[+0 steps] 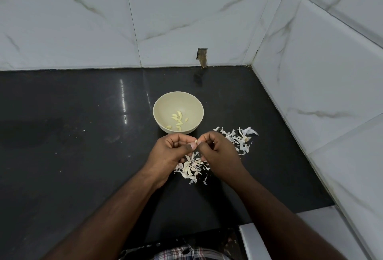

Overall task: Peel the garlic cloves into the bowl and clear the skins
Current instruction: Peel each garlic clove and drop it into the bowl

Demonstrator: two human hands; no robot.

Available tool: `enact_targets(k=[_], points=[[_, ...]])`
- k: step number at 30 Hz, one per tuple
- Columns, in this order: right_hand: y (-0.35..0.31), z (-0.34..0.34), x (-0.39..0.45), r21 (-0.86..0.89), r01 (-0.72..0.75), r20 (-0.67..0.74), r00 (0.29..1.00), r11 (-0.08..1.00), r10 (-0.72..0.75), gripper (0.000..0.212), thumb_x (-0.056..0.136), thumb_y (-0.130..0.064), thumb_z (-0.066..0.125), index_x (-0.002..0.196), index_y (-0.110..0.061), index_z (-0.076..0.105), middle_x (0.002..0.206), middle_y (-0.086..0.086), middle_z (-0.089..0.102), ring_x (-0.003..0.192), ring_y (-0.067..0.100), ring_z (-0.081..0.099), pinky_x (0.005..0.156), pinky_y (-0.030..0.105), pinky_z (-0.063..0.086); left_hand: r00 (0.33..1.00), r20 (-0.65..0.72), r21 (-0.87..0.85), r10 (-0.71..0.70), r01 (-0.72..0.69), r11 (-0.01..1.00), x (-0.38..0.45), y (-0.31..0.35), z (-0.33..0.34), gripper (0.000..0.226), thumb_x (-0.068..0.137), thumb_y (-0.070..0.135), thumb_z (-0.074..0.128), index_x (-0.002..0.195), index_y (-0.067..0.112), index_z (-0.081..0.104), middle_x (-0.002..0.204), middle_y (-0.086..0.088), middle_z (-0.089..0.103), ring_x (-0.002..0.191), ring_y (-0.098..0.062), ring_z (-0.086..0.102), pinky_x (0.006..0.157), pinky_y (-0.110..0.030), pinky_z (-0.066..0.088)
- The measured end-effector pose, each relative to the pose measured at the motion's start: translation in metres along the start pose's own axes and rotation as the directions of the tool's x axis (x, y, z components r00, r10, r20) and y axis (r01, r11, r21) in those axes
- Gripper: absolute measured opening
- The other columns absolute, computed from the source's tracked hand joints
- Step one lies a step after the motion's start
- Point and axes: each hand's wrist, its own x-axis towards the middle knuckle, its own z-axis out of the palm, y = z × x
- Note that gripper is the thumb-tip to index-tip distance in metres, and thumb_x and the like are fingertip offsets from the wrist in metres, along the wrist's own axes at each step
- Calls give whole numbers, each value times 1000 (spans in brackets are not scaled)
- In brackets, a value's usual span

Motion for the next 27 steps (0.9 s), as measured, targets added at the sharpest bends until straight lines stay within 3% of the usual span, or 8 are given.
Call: enact_targets(k=[5,8,13,19,23,27], points=[[4,3,-3,-281,179,-58,977,943,-203,11,91,-28,59,81,-26,56,80,-10,54,75,7,51,65,28,41,999,-41,69,14,-11,998,0,1,2,2,87,9,74,88,9,75,72,-7,66,62,-7,57,55,-19,44],[5,5,-5,-361,244,-69,956,900,-287,8,93,-27,59,87,-23,57,84,-11,50,77,10,49,66,30,42,999,-49,38,-23,25,999,0,2,3,6,89,10,73,85,13,75,72,-8,64,62,-8,55,55,-20,42],[4,2,-5,-179,266,-52,959,947,-279,11,92,-18,59,83,-23,60,81,-9,56,80,12,54,67,19,41,997,34,-65,-73,75,995,-2,8,3,10,94,7,63,90,7,71,76,-2,67,65,-8,55,56,-22,37],[4,3,-5,-172,273,-63,956,947,-287,11,93,-16,60,85,-23,61,85,-11,58,81,9,55,68,17,41,994,49,-94,-97,101,990,-2,8,3,12,97,6,58,91,9,68,77,-4,67,65,-11,55,56,-23,38],[5,3,-1,-131,160,-48,985,978,-168,11,91,-25,58,81,-29,59,81,-10,60,77,8,59,71,29,48,1000,3,-5,-5,5,1000,-1,4,3,11,92,5,68,101,10,71,76,-3,66,65,-9,58,54,-22,41],[5,3,2,-56,75,-47,996,996,-77,8,87,-34,56,80,-31,59,76,-8,64,72,16,65,71,40,54,997,-29,81,67,-65,995,-1,4,2,10,88,5,73,97,9,75,72,-4,67,62,-7,59,55,-17,44]])
